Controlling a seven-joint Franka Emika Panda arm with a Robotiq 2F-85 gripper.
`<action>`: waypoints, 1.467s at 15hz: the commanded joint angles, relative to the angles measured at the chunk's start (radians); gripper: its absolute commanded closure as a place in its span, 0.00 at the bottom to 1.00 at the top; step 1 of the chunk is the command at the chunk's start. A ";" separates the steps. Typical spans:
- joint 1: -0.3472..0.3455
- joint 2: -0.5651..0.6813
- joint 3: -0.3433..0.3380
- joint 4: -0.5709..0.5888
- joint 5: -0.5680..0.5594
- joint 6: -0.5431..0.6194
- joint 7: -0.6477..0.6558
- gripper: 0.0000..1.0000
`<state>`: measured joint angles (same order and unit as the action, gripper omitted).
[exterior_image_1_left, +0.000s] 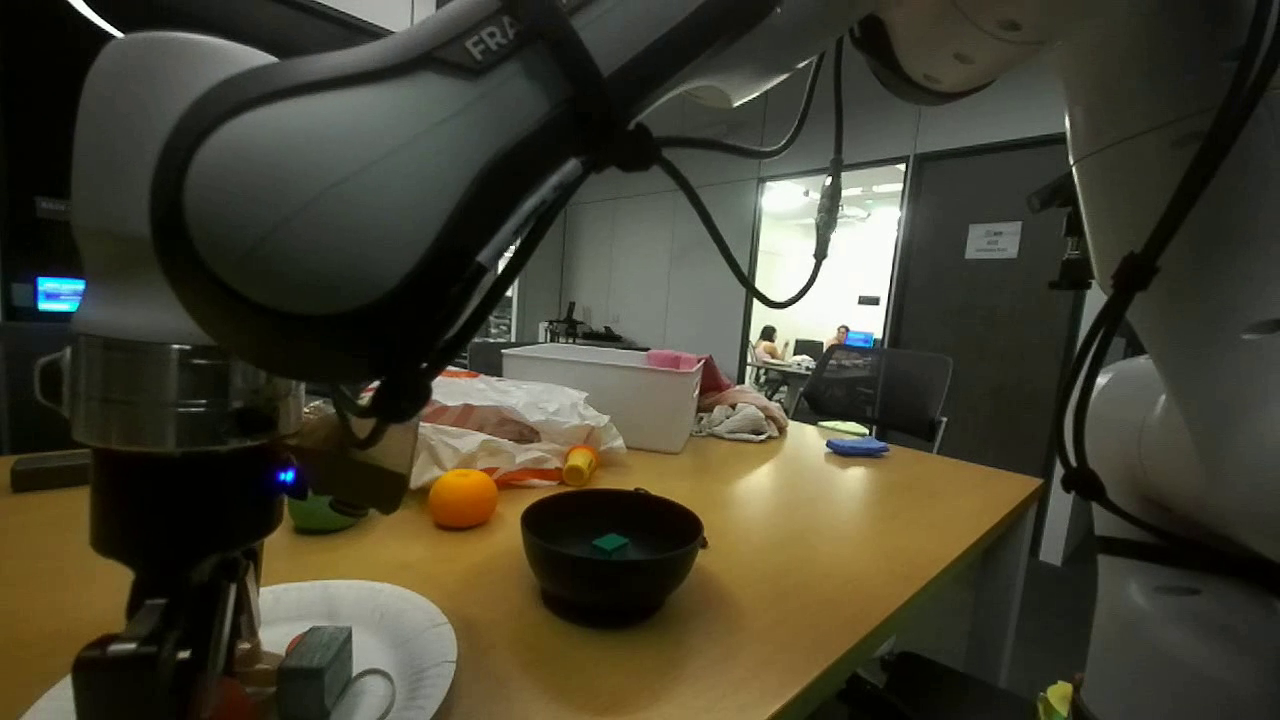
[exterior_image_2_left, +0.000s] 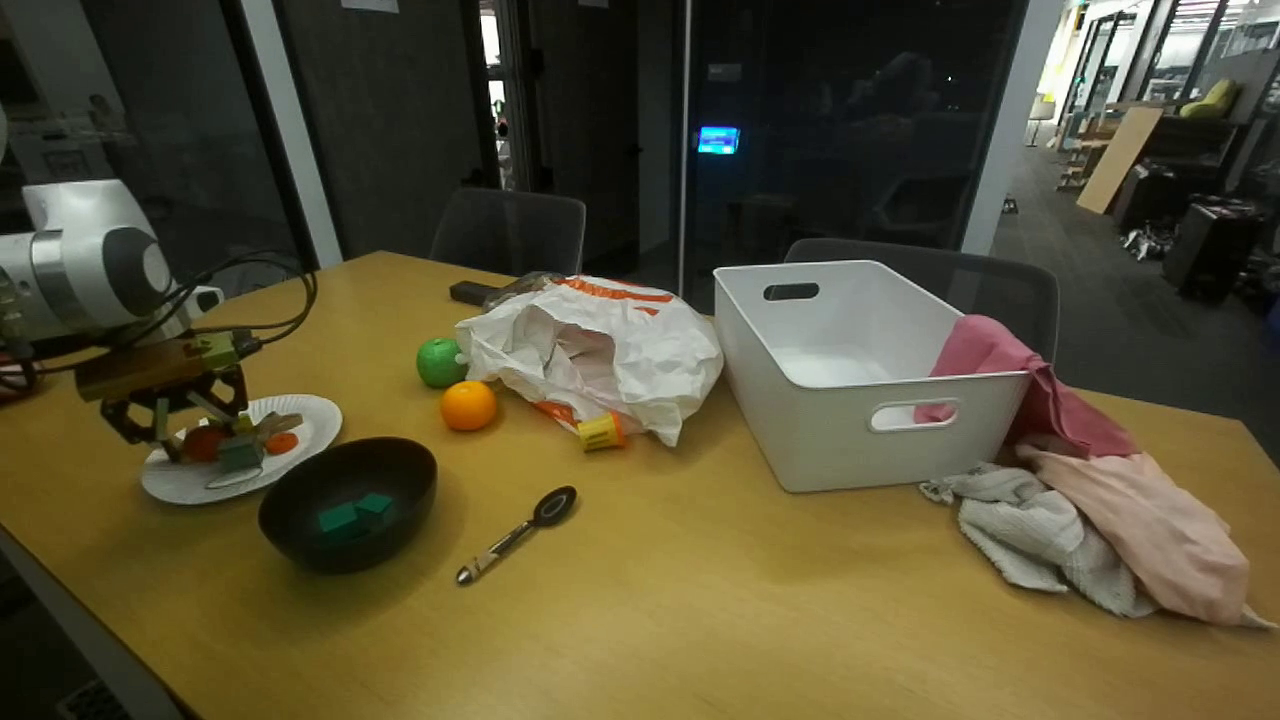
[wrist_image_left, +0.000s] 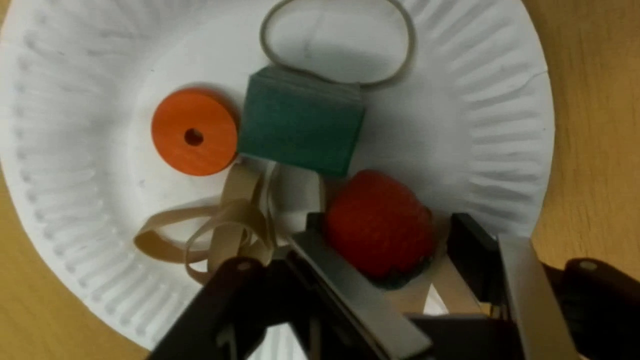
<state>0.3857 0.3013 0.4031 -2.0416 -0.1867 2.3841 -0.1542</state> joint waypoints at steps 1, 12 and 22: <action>-0.016 -0.019 0.003 -0.012 0.049 0.024 -0.075 0.64; 0.016 -0.187 -0.026 -0.017 -0.097 -0.104 -0.023 0.73; -0.084 -0.422 -0.114 -0.082 -0.451 -0.230 0.150 0.73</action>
<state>0.3416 -0.0352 0.3125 -2.0642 -0.6074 2.1693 -0.0658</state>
